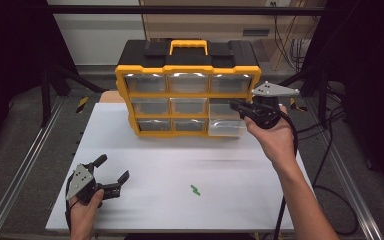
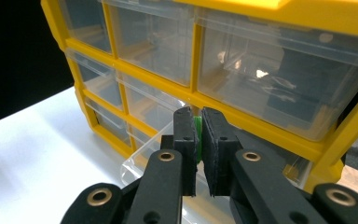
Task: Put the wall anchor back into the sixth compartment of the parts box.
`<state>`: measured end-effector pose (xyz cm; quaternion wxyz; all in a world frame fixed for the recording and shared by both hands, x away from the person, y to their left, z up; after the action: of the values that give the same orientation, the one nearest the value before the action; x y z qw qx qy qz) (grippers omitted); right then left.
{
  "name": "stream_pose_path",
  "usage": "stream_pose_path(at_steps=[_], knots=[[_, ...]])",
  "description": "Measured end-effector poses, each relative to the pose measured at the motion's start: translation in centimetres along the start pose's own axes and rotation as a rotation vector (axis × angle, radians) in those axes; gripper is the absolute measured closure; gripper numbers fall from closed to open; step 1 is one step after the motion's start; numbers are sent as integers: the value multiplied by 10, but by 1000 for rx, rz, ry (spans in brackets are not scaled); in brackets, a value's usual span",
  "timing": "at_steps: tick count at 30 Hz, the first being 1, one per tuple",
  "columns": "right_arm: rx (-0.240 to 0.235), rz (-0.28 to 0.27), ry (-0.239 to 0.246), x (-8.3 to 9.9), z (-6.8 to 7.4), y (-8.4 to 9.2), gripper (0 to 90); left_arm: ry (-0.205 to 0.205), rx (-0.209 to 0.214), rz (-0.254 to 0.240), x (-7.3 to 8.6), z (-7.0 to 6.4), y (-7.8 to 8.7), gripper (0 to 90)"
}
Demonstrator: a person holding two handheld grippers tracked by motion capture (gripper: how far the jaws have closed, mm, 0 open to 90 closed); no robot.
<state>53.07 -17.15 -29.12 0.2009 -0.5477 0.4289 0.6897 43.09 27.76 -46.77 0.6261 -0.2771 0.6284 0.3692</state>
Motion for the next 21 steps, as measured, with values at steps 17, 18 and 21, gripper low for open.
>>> stream_pose_path(at_steps=[17,18,21], knots=[[9,47,-1,6,-3,-14,846,2,1,-1,0,0,0,18],[9,49,-3,6,-3,-15,845,2,1,-1,0,0,0,18],[12,60,-9,8,-5,-17,845,1,2,-1,0,0,-1,18]])
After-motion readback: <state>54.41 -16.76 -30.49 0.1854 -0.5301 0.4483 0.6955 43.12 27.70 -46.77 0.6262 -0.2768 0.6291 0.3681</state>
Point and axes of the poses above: each handheld gripper's, and its own axes: y roughly backward along the jaws, x roughly out of its underside, z roughly to its left, the point moved 2 cm from there along -y, roughly forward along the jaws, and after that the axes turned 2 degrees about -y, right-handed, at the moved point
